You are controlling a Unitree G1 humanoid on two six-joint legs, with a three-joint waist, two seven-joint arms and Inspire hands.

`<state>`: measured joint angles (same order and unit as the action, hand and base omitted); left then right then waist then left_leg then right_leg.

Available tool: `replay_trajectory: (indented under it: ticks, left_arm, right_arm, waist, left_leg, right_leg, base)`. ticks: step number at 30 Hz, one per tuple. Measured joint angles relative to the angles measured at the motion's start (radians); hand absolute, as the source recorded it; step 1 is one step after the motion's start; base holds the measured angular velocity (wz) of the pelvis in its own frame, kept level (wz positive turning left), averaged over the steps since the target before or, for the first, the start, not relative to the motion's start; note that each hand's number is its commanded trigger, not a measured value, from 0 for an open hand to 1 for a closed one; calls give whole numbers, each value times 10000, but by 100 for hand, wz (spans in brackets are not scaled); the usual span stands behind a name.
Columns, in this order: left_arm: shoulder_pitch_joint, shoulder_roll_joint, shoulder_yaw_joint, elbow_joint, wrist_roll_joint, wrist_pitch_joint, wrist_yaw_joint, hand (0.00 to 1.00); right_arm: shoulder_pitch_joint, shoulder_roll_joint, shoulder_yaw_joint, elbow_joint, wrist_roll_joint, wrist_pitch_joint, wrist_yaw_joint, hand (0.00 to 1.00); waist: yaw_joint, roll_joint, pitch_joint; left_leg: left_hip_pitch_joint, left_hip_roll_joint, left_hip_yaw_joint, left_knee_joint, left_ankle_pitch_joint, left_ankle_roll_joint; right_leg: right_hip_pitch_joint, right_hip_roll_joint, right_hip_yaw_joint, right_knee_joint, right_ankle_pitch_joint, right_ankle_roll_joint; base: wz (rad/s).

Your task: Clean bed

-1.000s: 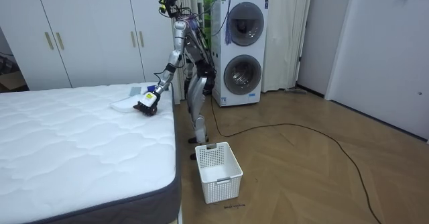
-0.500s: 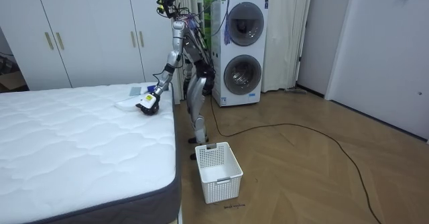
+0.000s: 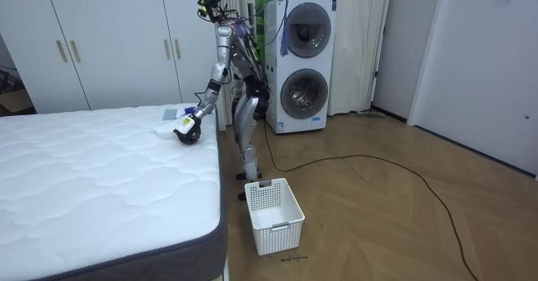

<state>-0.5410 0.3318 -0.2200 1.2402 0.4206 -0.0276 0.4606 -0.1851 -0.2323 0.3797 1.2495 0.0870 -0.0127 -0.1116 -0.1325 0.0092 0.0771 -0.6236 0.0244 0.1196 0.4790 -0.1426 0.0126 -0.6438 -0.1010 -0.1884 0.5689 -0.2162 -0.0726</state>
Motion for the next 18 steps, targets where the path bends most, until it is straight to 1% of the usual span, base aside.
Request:
replay_trajectory:
  ticks: [1,3,4,6,7,8,11,13,15,18]
  left_arm:
    - [38,32,-1,1,87,-6,86,100]
    - [217,215,-1,-3,394,3,435,100]
    - [235,247,-3,-3,490,9,515,100]
    - [299,349,-10,-46,665,-13,709,100]
    - [426,416,17,-137,869,-46,903,100]
    - [580,461,17,-166,1024,-110,1106,100]
    - [839,464,16,-209,1520,-210,1455,100]
    - [1009,474,10,-215,1680,-273,1689,100]
    - [1182,476,-19,-216,1974,-301,1851,100]
    - [1420,485,-30,-245,2338,-479,2010,100]
  right_arm:
    - [48,-20,-77,1,63,-2,-3,0]
    - [76,-59,-119,-2,489,42,-23,0]
    - [89,-69,-128,-6,616,40,-18,0]
    - [111,-70,-344,-4,1125,-4,25,0]
    - [109,-74,-620,-10,1484,-93,64,0]
    - [106,-101,-935,-16,1737,-176,61,0]
    - [130,-235,-1251,0,2357,-385,73,0]
    - [103,-267,-1301,-7,2721,-422,136,0]
    - [6,-316,-1408,-64,3115,-431,169,0]
    - [-110,-329,-1821,-51,3434,-461,99,0]
  waist:
    - [30,3,-2]
    - [114,16,-10]
    - [162,24,-15]
    - [276,70,-42]
    - [342,114,-70]
    - [404,208,-132]
    - [554,342,-218]
    - [571,328,-236]
    - [563,310,-246]
    - [474,249,-283]
  left_leg:
    - [0,7,2,0,-2,1]
    - [-5,47,31,36,-34,11]
    - [-6,58,33,55,-58,11]
    - [-5,97,35,64,-99,2]
    - [-3,116,59,63,-100,2]
    - [-3,146,85,52,-100,2]
    - [134,146,150,-37,-96,4]
    - [310,117,192,-145,-80,8]
    - [520,8,196,-294,-43,15]
    - [664,-1,243,-396,-24,12]
  right_leg:
    - [0,7,3,0,0,0]
    - [-4,47,25,-1,14,-16]
    - [-6,62,33,2,19,-22]
    - [-3,96,29,0,36,-36]
    - [1,117,44,-16,58,-39]
    - [13,146,52,-78,100,-44]
    - [104,168,130,-139,144,-32]
    - [204,155,196,-144,142,-25]
    - [356,131,237,-183,138,-2]
    - [468,140,253,-266,150,18]
  base:
    - [0]
    - [-5]
    - [-7]
    - [-4]
    - [-5]
    - [-7]
    - [-8]
    - [-6]
    - [-5]
    - [0]
